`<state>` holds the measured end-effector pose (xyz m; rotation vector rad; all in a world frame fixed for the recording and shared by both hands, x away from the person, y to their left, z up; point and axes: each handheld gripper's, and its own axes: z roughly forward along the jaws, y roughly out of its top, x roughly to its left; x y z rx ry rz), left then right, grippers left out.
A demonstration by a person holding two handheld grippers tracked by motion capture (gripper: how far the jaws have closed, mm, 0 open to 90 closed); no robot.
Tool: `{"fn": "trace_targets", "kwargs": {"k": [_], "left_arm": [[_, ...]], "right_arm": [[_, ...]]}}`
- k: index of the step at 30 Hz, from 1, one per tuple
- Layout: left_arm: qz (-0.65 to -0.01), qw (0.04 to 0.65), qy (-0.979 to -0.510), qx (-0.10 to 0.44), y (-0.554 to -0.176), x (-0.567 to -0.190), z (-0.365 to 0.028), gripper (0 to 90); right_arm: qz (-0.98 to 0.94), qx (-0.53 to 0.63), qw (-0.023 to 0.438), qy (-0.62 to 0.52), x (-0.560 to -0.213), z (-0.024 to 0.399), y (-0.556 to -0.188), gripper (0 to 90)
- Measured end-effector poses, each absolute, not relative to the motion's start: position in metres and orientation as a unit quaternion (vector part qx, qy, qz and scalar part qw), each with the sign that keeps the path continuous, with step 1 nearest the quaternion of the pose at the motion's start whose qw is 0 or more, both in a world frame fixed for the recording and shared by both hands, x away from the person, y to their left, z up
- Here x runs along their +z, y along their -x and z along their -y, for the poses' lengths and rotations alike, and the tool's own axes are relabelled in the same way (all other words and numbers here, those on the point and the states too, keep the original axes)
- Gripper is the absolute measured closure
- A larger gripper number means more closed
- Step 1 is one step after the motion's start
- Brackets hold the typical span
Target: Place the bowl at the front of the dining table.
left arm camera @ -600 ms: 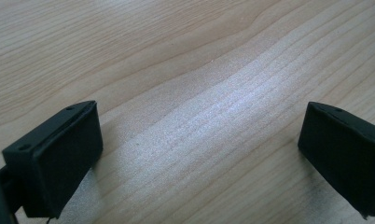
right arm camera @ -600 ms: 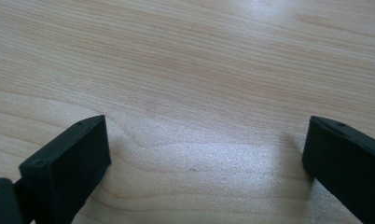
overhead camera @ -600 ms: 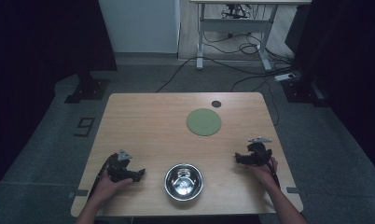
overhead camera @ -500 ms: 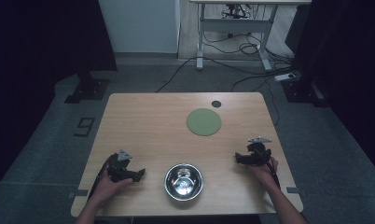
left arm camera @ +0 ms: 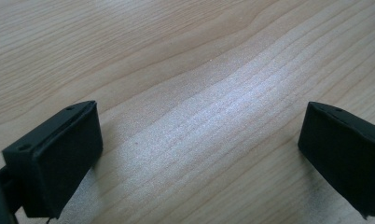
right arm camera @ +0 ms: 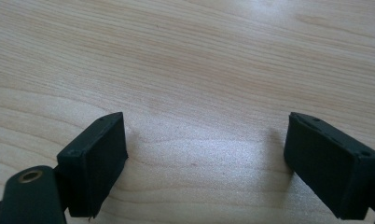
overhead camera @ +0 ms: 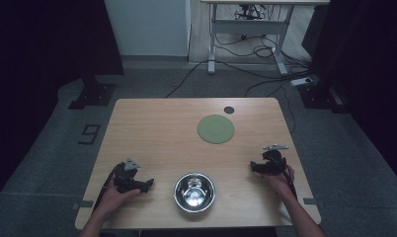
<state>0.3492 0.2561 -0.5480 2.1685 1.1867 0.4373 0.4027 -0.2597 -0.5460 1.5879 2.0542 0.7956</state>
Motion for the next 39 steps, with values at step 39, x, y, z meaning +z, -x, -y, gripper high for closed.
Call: {"fn": "trace_targets", "kwargs": {"k": [39], "left_arm": [[-0.449, 0.309, -0.822, 0.165, -0.349, -0.548, -0.256, 0.0]], "right_arm": [[-0.731, 0.359, 0.172, -0.554, -0.513, 0.256, -0.381, 18.4]]}}
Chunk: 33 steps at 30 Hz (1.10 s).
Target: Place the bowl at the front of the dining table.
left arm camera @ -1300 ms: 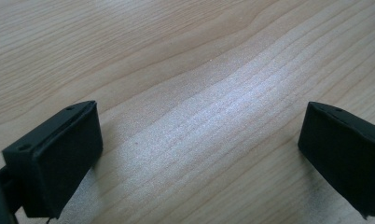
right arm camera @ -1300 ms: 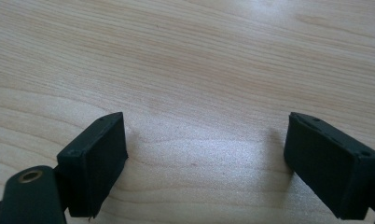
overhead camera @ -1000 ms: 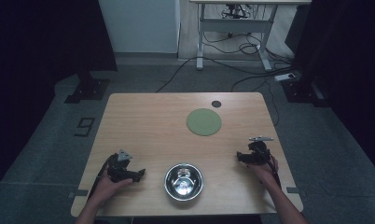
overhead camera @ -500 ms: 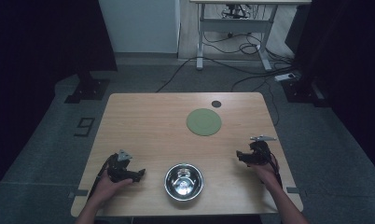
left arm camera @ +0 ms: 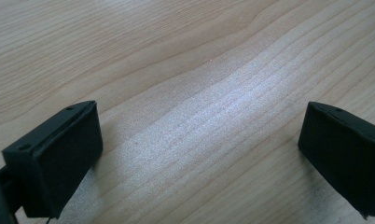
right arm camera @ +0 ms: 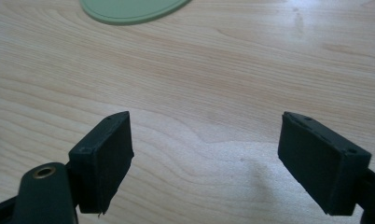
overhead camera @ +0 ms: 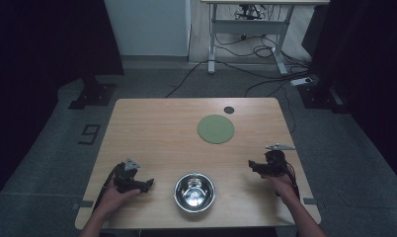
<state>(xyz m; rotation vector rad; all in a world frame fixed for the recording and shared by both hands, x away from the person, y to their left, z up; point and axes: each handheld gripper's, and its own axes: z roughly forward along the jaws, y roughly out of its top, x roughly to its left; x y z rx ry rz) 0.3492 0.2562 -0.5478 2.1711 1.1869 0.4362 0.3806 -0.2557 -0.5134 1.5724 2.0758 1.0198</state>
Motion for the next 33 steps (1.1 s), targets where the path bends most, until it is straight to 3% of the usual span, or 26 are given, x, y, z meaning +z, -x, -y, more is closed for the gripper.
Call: {"fn": "trace_targets", "kwargs": {"k": [33], "left_arm": [[-0.449, 0.309, -0.822, 0.165, -0.349, -0.548, -0.256, 0.0]], "right_arm": [[-0.756, 0.387, 0.146, -0.507, -0.501, 0.231, -0.363, 20.5]]}}
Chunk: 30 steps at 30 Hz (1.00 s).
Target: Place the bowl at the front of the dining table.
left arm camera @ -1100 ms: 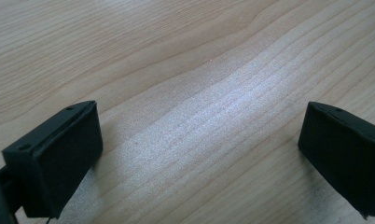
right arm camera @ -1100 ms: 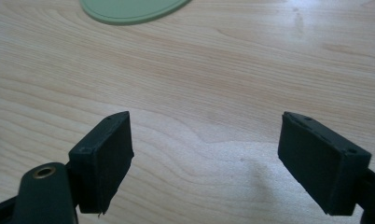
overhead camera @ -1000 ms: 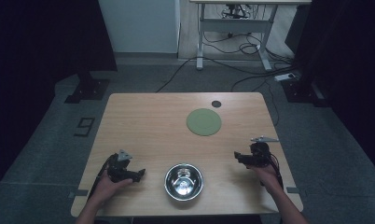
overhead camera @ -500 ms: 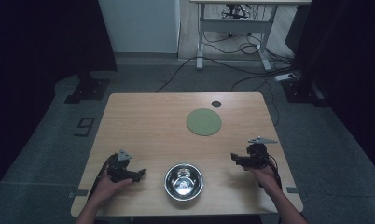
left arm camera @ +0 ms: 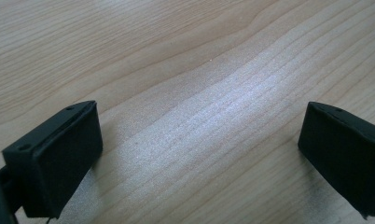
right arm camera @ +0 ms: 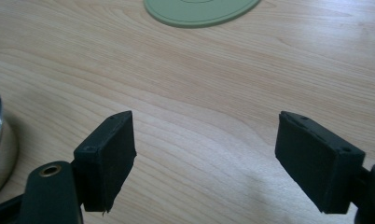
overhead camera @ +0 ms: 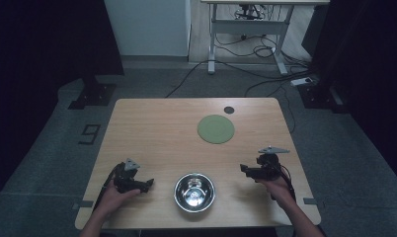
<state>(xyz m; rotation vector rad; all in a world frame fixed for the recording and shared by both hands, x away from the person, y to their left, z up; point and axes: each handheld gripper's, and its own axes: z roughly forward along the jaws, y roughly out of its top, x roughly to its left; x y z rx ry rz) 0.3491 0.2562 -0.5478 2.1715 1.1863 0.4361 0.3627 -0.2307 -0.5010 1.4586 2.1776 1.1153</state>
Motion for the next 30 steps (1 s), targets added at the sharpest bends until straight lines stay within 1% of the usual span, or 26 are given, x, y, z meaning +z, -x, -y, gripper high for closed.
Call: {"fn": "trace_targets", "kwargs": {"k": [30], "left_arm": [[-0.449, 0.309, -0.822, 0.165, -0.349, -0.548, -0.256, 0.0]], "right_arm": [[-0.783, 0.398, 0.121, -0.462, -0.497, 0.192, -0.351, 21.6]]}}
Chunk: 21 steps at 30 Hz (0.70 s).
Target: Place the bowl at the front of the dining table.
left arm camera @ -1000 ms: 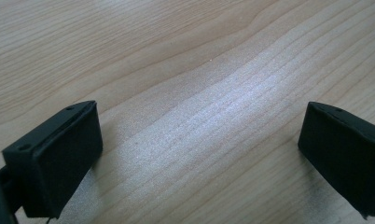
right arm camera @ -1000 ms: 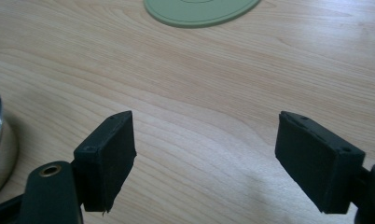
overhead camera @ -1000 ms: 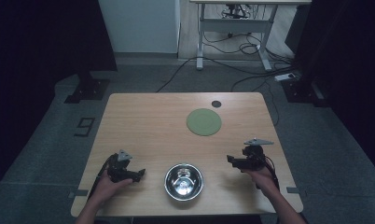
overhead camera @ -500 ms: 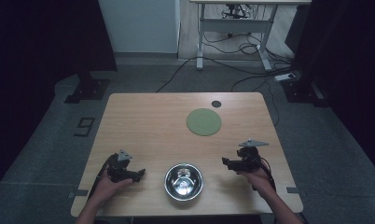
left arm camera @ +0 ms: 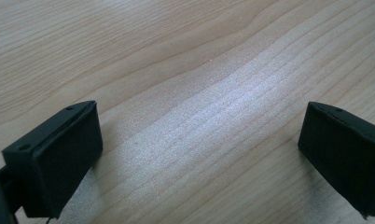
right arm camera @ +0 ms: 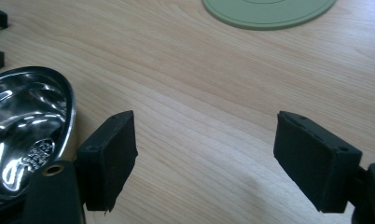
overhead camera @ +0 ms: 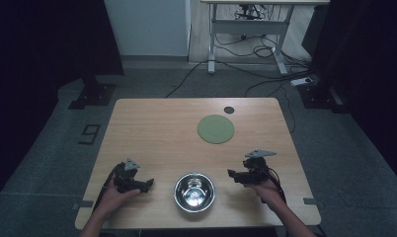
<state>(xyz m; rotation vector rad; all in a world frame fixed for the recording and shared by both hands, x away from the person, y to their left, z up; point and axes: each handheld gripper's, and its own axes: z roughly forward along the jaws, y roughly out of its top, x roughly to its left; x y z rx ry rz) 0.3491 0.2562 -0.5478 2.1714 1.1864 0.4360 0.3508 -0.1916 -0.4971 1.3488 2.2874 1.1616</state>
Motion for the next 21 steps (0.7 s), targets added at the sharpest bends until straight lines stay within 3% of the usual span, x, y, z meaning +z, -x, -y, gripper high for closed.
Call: {"fn": "trace_targets", "kwargs": {"k": [21], "left_arm": [[-0.449, 0.31, -0.821, 0.166, -0.349, -0.548, -0.256, 0.0]], "right_arm": [[-0.793, 0.41, 0.094, -0.44, -0.495, 0.164, -0.347, 23.3]]}}
